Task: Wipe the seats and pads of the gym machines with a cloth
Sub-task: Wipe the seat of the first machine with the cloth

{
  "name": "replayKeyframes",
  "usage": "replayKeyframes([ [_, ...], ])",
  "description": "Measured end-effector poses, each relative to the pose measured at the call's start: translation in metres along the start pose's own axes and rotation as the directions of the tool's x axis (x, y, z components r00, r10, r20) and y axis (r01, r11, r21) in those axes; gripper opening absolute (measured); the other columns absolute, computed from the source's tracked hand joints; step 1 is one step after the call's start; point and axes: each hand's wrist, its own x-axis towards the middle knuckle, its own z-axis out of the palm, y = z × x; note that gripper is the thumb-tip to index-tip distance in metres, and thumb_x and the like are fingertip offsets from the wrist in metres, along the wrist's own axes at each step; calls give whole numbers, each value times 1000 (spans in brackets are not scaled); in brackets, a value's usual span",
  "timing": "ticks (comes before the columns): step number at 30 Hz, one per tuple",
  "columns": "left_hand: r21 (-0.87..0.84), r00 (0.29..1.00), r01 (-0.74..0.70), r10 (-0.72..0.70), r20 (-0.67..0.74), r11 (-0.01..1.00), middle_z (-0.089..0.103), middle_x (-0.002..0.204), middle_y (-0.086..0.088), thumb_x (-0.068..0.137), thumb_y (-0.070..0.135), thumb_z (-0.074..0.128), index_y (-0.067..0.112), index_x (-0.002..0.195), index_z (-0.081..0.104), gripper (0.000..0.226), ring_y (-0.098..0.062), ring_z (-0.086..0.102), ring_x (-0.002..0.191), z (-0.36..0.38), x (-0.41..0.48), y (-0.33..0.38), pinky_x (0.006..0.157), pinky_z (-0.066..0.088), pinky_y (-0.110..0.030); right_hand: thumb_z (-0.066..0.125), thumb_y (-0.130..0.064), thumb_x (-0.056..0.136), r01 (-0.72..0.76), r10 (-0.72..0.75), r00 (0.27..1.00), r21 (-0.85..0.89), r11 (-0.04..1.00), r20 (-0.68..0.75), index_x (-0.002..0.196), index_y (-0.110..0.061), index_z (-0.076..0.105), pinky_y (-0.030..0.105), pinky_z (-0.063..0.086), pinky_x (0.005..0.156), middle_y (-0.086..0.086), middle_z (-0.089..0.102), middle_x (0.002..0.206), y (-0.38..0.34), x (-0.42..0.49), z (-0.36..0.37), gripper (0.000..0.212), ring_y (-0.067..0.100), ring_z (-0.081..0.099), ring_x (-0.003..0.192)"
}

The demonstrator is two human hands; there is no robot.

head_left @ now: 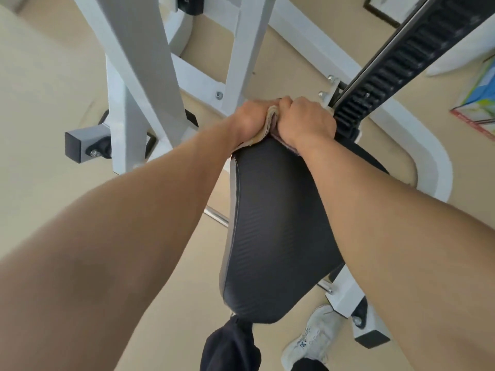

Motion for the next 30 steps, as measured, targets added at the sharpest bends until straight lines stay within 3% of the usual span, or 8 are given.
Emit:
replayKeyframes([
  [3,-150,998,47,-53,-36,988,66,78,4,103,13,44,17,80,67,33,-3,62,70,-5,-25,-14,74,49,-17,22,-40,104,178,-181,983,-107,978,-22,126,-15,55,47,37,88,11,58,127,-10,-17,1,47,35,52,114],
  [6,-285,991,16,-53,-122,958,69,102,2,105,22,44,13,113,69,28,-3,65,90,-1,-64,-44,89,50,-14,27,-42,104,424,-424,905,-189,886,44,139,-19,46,49,27,109,7,44,144,-16,-46,3,46,37,38,131],
  [11,-433,983,-58,-24,-182,900,46,147,10,112,31,26,17,155,33,46,2,44,131,40,-153,-73,102,35,-2,20,-39,103,582,-572,813,-172,795,108,154,-21,33,48,11,124,0,21,167,-14,-117,15,56,32,7,155],
  [13,-467,988,4,-74,-132,884,40,144,18,111,30,25,19,156,30,46,11,39,127,50,-189,-79,94,31,7,13,-40,103,603,-585,798,-160,782,144,160,-19,22,45,7,126,2,8,170,-5,-157,19,62,28,0,156],
  [15,-465,994,-17,-33,-100,885,36,149,20,111,26,23,18,157,28,46,17,37,128,60,-215,-93,106,28,0,13,-42,103,614,-590,788,-154,774,176,162,-18,14,43,2,127,2,-1,170,6,-187,22,63,24,-5,156],
  [20,-486,993,-22,-37,-112,874,21,167,-9,110,38,26,14,161,18,57,-15,18,153,48,-169,-98,125,15,-33,16,-41,105,539,-526,841,-109,835,128,162,-20,3,41,2,127,-1,-3,170,1,-161,21,62,19,-4,156],
  [25,-437,978,-87,-7,-208,895,11,169,1,106,44,31,17,162,4,67,-12,11,155,33,-105,-83,126,7,-31,14,-44,107,404,-395,914,-115,908,90,162,-21,3,45,3,126,2,-2,170,-10,-108,15,61,23,-4,157],
  [30,-478,988,-93,22,-153,874,14,168,5,110,31,29,15,161,13,56,-6,12,154,56,-178,-103,126,9,-26,6,-44,103,459,-450,888,-148,876,92,162,-17,2,46,5,127,6,-2,170,6,-186,26,65,26,-2,157],
])
